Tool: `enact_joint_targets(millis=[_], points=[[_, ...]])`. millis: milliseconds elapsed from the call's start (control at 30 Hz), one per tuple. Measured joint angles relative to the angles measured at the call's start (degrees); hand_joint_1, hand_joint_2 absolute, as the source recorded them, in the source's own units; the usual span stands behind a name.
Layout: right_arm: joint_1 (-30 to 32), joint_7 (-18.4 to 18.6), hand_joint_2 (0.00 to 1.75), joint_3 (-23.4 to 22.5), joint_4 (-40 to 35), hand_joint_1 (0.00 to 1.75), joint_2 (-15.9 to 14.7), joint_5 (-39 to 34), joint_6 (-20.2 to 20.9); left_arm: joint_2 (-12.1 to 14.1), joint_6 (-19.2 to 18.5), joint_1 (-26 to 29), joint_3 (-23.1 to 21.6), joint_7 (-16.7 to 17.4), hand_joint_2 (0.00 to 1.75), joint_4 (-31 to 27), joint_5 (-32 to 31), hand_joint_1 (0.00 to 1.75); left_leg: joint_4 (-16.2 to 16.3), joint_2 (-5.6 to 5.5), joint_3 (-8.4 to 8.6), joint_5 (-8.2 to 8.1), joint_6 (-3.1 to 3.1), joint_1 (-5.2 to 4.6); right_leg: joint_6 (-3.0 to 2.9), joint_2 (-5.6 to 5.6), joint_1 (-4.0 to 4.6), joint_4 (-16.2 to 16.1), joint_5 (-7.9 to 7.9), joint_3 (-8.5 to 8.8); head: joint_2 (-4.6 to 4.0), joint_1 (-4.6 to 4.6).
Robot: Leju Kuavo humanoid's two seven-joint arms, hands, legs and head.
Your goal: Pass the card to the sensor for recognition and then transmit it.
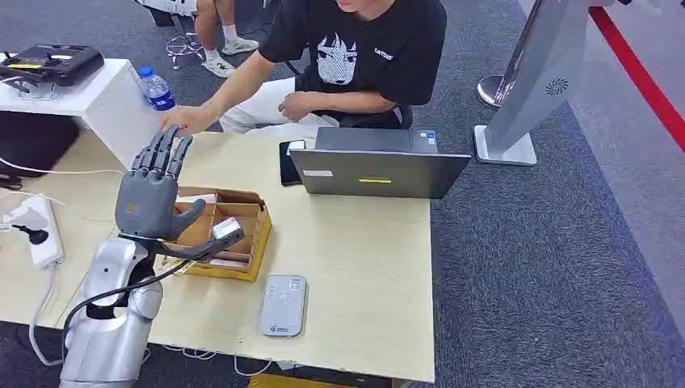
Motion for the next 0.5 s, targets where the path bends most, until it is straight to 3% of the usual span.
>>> enact_joint_targets(millis=[333,500], points=[[0.0,-0.02,1.75,0.0,0.09,0.0,0.0,0.0,-0.15,-0.02,0.72,0.24,0.06,-0.53,1.75,-0.04,0.57,0.0,0.0,0.0,-0.01,0.0,0.0,0.0,0.0,0.0,0.0,0.0,0.0,0.01,0.02,0.02],[0.01,-0.18,1.75,-0.09,0.39,0.0,0.0,-1.18,-0.15,-1.99,5.94,3.42,2.1,-5.04,1.75,-4.49,9.43,0.0,0.0,0.04,-0.02,-0.01,0.0,0.0,0.02,0.02,0.0,0.0,-0.02,-0.01,0.0,0.02]])
